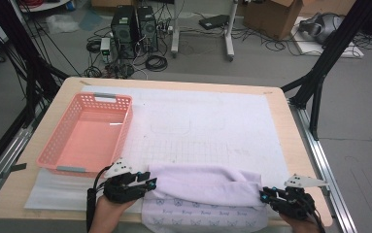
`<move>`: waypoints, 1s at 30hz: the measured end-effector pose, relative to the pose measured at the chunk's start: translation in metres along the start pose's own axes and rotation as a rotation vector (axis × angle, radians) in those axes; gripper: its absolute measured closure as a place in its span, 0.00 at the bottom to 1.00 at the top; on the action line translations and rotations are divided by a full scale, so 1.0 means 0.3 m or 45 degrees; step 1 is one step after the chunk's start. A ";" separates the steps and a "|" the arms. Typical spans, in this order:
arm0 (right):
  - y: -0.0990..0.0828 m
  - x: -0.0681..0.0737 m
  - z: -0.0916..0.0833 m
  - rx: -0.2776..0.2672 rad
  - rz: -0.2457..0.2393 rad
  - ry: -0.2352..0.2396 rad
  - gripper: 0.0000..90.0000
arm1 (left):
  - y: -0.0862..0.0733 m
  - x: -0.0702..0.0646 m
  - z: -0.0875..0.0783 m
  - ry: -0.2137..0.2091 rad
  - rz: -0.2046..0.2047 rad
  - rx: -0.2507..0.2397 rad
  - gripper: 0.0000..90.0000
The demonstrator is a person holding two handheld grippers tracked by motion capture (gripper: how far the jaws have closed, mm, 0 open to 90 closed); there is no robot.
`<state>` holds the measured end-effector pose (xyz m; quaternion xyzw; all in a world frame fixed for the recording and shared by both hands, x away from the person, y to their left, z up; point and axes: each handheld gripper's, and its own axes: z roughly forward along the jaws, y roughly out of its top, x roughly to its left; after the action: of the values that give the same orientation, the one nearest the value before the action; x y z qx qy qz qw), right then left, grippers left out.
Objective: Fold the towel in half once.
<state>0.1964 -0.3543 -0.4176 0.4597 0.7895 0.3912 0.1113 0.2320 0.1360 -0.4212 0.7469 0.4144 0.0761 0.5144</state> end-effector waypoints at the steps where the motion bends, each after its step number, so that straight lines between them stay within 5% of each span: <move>1: 0.009 -0.006 -0.012 -0.048 0.009 -0.006 0.78 | 0.011 0.004 -0.001 -0.001 -0.001 -0.028 0.60; 4: 0.042 -0.033 -0.032 -0.137 0.023 -0.064 0.81 | 0.038 0.021 0.012 0.006 0.023 -0.060 0.58; 9: 0.078 -0.076 0.056 -0.102 0.051 -0.082 0.77 | 0.061 0.049 0.069 0.040 0.014 -0.060 0.58; 12: 0.093 -0.074 0.138 0.007 -0.027 -0.109 0.70 | 0.060 0.055 0.103 0.060 0.023 -0.026 0.57; 15: 0.108 -0.070 0.195 0.079 -0.149 -0.235 0.78 | 0.054 0.057 0.122 0.074 0.020 -0.006 0.56; 17: 0.120 -0.085 0.201 0.066 -0.209 -0.405 0.83 | 0.050 0.055 0.127 0.090 0.032 0.004 0.55; 18: 0.123 -0.101 0.201 0.041 -0.167 -0.432 0.85 | 0.048 0.055 0.127 0.092 0.036 0.010 0.54; 20: 0.121 -0.120 0.198 -0.022 -0.071 -0.397 0.85 | 0.043 0.057 0.129 0.106 0.033 0.018 0.52; 23: 0.114 -0.117 0.164 -0.103 -0.055 -0.354 0.77 | 0.038 0.060 0.133 0.134 0.046 0.040 0.51; 25: 0.106 -0.125 0.130 -0.149 0.015 -0.254 0.69 | 0.034 0.064 0.134 0.158 0.042 0.060 0.50; 30: 0.068 -0.132 0.124 -0.079 0.053 -0.109 0.54 | 0.020 0.064 0.137 0.181 0.025 0.114 0.47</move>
<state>0.2512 -0.3617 -0.4352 0.4888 0.7616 0.3978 0.1510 0.2697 0.1198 -0.4412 0.7660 0.4454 0.1152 0.4489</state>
